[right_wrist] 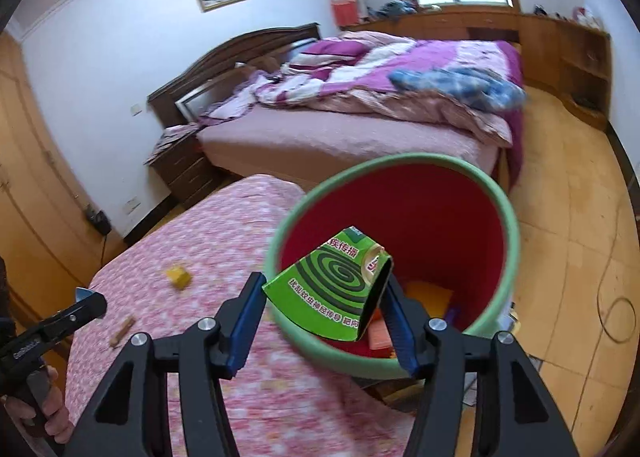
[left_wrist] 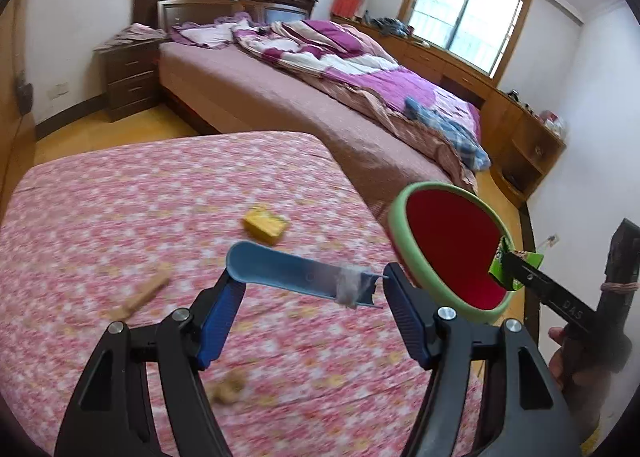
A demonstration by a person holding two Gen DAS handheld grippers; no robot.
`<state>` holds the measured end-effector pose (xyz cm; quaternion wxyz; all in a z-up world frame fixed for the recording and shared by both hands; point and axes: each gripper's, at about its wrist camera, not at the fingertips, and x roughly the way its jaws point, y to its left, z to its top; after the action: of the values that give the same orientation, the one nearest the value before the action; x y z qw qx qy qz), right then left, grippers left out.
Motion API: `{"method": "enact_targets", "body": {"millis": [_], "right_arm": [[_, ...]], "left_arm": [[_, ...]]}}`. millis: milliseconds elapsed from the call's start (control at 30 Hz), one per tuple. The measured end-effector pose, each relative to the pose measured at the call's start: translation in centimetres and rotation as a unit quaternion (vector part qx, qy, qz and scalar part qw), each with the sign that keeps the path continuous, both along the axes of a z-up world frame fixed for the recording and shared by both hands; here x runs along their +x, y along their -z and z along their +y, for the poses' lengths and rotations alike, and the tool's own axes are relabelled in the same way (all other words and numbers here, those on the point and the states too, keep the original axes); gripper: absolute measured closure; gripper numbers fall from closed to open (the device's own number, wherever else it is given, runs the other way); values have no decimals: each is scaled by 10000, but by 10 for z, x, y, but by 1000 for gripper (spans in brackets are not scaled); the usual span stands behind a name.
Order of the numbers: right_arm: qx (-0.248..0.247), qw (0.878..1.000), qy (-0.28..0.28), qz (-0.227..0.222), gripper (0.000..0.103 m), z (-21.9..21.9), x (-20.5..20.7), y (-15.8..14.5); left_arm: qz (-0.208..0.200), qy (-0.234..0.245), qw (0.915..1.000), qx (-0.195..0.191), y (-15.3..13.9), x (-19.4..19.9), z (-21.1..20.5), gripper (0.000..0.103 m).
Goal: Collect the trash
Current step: 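Carry the green box over the bucket and open the right gripper while the left gripper carries the handle, then open the left gripper to drop the blue handle into the bucket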
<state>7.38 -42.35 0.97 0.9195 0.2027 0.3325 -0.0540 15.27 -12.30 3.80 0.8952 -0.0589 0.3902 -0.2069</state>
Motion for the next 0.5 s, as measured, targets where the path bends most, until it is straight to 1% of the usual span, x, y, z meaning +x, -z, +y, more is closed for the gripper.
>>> {"method": "enact_targets", "body": {"millis": [67,233,267,333,500], "right_arm": [[86,9999,67,15,40,-12,2,7],[253,9995,180,4,39,-30,4,17],[277,9994,205,-11,36,-33,5,18],[320,9992,246,-70,34,-41,5,18],[345,9983,418,-235,33,-52,-5,13]], "left_arm": [[26,107,9999,0,2,3,-13,32],[41,349,9994,17,7,13,-42,32],[44,398,9992,27,8,14,-47,32],[48,491,9988,72,10,17,-57,32],[78,738,9972,111,14,20,-85,32]]}}
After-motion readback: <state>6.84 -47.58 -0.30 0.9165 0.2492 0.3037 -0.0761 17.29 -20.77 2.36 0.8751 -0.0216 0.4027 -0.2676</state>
